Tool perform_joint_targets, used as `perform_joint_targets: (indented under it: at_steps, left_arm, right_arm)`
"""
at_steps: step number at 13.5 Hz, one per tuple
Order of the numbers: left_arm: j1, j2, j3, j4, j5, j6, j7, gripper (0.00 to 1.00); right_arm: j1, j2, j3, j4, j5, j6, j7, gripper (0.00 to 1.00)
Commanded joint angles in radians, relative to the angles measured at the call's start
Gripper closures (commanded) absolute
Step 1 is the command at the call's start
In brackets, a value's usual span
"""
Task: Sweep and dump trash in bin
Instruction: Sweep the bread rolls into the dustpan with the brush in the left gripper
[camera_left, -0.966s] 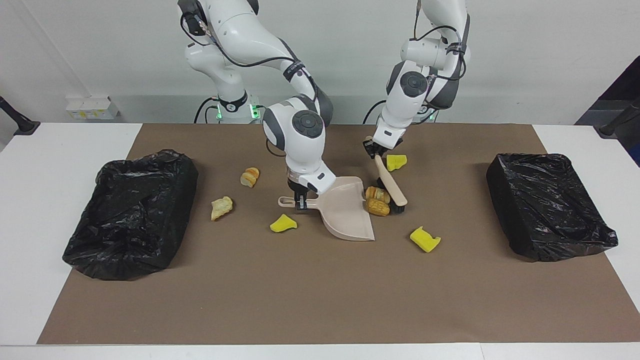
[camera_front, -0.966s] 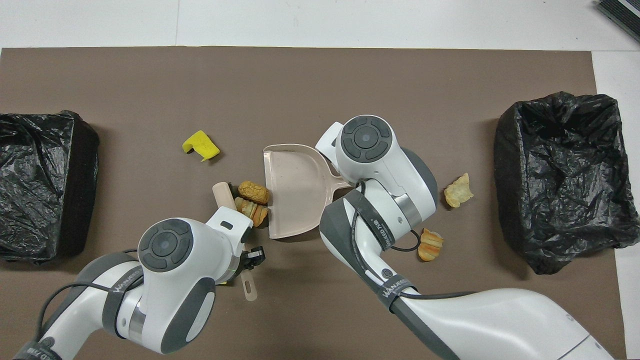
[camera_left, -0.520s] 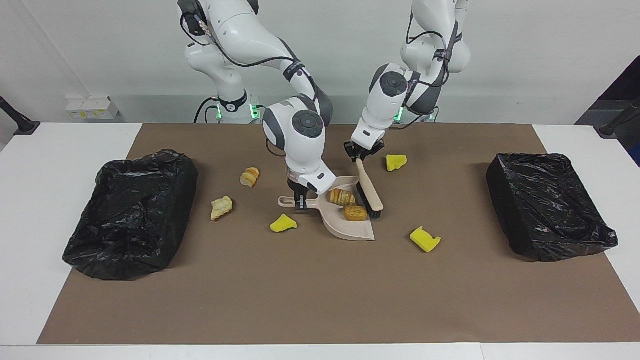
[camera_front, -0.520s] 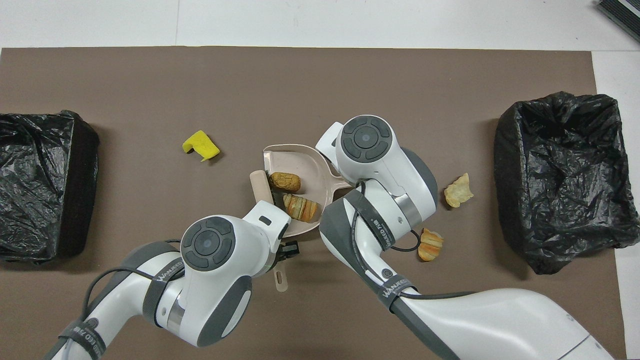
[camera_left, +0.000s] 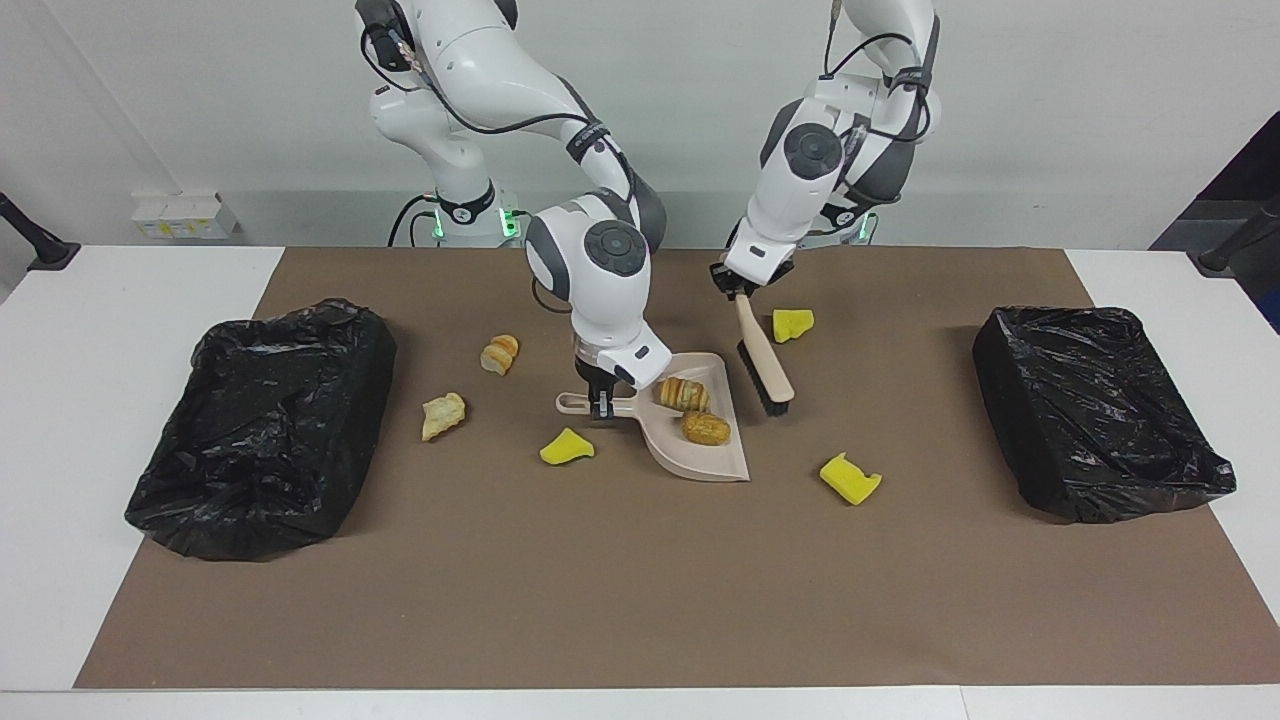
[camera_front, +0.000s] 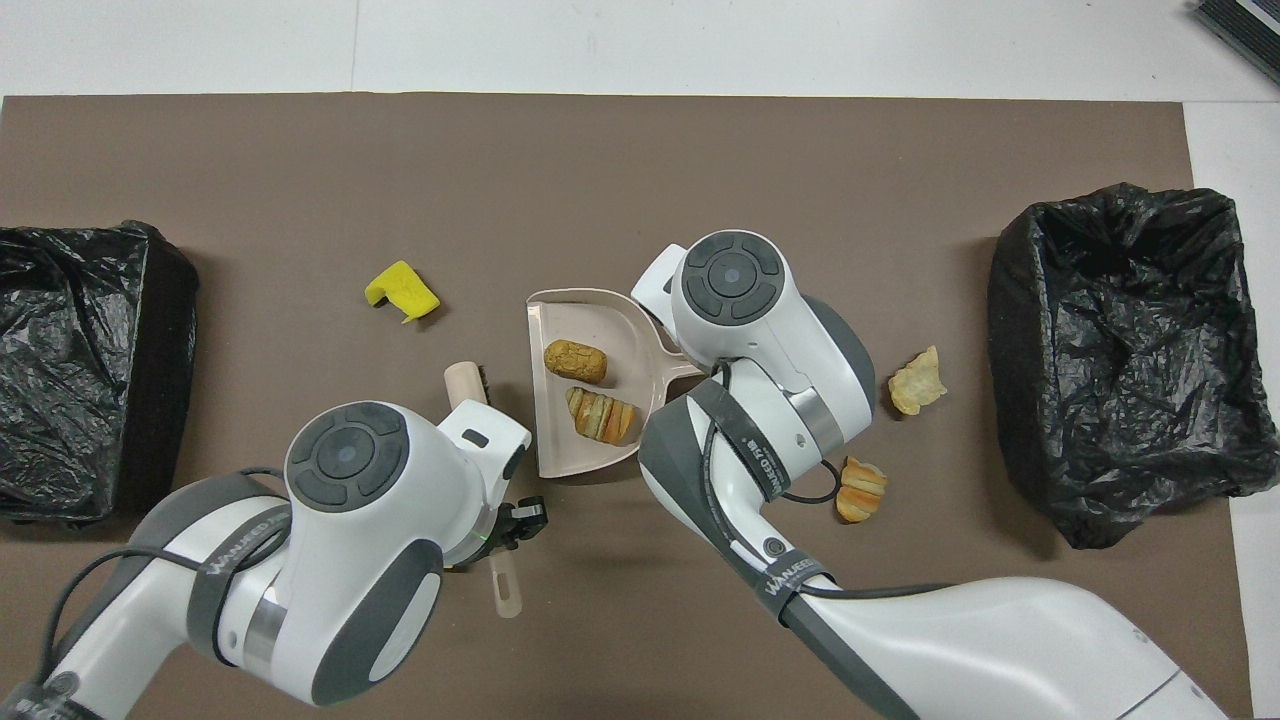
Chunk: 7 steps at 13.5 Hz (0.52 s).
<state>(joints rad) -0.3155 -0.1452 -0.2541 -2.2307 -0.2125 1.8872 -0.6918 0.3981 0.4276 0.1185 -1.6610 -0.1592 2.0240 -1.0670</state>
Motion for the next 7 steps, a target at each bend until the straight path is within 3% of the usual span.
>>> perform_joint_targets:
  at_steps: [1, 7]
  left_arm:
    - [0.010, -0.063, -0.004, -0.044, 0.054, -0.089, -0.130, 1.00]
    - [-0.001, -0.221, -0.011, -0.228, 0.055, -0.177, -0.323, 1.00]
  right_arm:
    - [-0.005, -0.023, 0.010, -0.025, -0.023, -0.018, 0.016, 1.00]
    - [-0.005, -0.023, 0.010, -0.023, -0.023, -0.018, 0.016, 1.00]
